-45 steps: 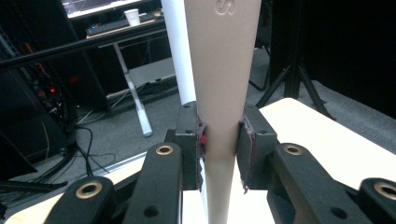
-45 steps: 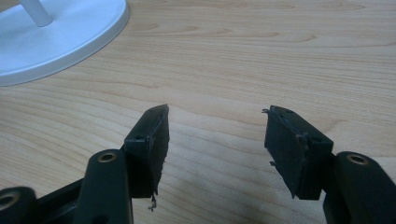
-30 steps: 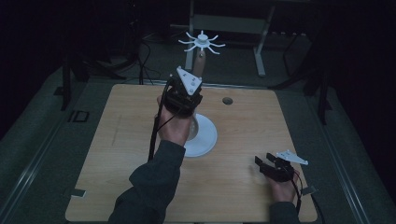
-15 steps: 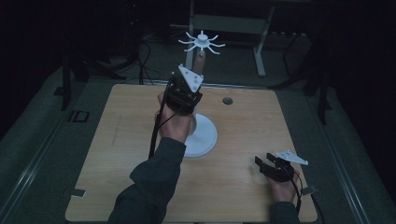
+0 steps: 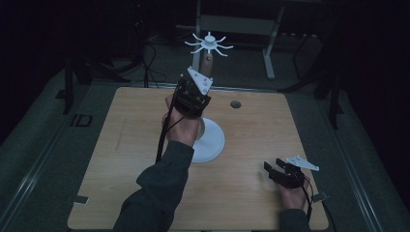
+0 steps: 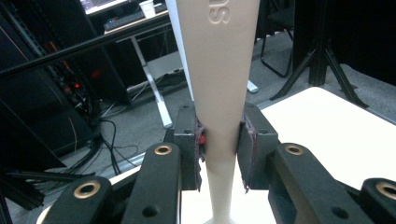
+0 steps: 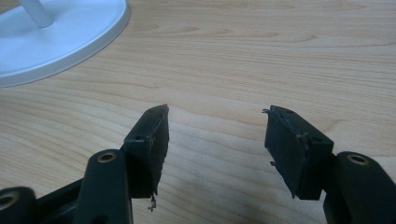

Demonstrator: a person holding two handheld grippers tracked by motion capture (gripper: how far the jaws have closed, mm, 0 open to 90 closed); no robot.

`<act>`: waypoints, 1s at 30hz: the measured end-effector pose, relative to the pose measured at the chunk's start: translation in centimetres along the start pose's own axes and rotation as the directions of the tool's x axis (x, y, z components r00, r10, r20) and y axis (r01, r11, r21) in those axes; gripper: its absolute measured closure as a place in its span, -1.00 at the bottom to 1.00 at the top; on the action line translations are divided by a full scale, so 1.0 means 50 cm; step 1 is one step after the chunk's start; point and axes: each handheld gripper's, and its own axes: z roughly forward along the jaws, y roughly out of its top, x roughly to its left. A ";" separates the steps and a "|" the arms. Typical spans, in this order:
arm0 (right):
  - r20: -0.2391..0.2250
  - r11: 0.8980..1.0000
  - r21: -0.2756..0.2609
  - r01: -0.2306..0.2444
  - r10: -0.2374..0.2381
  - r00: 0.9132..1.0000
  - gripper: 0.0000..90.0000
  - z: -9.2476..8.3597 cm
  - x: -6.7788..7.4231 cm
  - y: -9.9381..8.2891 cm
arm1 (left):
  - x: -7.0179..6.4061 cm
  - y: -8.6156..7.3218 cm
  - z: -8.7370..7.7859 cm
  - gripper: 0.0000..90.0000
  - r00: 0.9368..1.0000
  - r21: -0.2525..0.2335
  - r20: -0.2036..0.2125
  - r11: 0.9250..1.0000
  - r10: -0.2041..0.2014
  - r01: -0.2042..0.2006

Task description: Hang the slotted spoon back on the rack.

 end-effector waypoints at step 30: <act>0.001 1.000 0.000 0.001 -0.001 1.000 -0.12 0.000 0.001 0.000 | 0.002 -0.006 -0.025 0.13 0.998 -0.076 0.056 0.997 -0.006 0.011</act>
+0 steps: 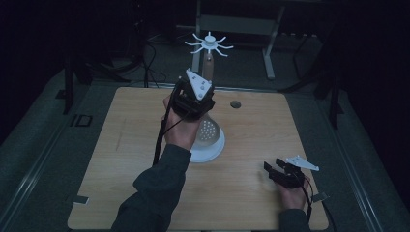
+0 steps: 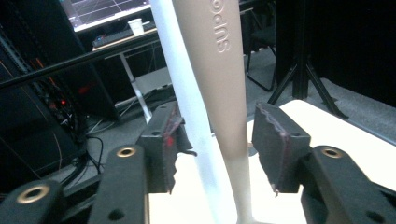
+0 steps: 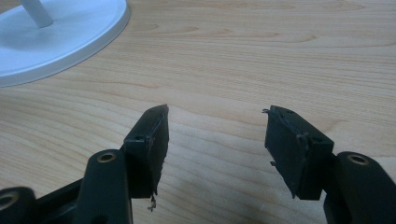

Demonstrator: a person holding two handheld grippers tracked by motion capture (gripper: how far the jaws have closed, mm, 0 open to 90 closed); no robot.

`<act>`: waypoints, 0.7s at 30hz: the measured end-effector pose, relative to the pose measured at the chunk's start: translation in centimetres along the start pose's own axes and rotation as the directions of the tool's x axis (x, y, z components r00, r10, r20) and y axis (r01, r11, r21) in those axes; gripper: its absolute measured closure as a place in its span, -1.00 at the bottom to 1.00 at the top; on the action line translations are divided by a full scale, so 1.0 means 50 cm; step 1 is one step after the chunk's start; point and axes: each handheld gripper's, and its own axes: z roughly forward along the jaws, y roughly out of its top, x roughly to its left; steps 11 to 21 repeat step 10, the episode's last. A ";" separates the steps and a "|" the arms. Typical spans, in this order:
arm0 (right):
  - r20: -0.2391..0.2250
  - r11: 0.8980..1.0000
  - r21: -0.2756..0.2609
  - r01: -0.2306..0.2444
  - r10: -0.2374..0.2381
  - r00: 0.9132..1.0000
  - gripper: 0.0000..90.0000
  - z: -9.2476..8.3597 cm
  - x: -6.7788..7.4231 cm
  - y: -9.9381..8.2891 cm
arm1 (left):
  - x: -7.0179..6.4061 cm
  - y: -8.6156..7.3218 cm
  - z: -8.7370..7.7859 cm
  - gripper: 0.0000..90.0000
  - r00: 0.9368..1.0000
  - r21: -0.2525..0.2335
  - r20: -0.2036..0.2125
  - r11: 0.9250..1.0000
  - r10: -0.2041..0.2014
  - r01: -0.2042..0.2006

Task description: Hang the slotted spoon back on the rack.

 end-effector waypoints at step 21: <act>0.001 1.000 0.002 -0.001 0.001 1.000 -0.13 0.001 0.000 0.000 | -0.002 -0.023 -0.024 0.08 0.999 0.006 0.050 1.000 0.005 -0.005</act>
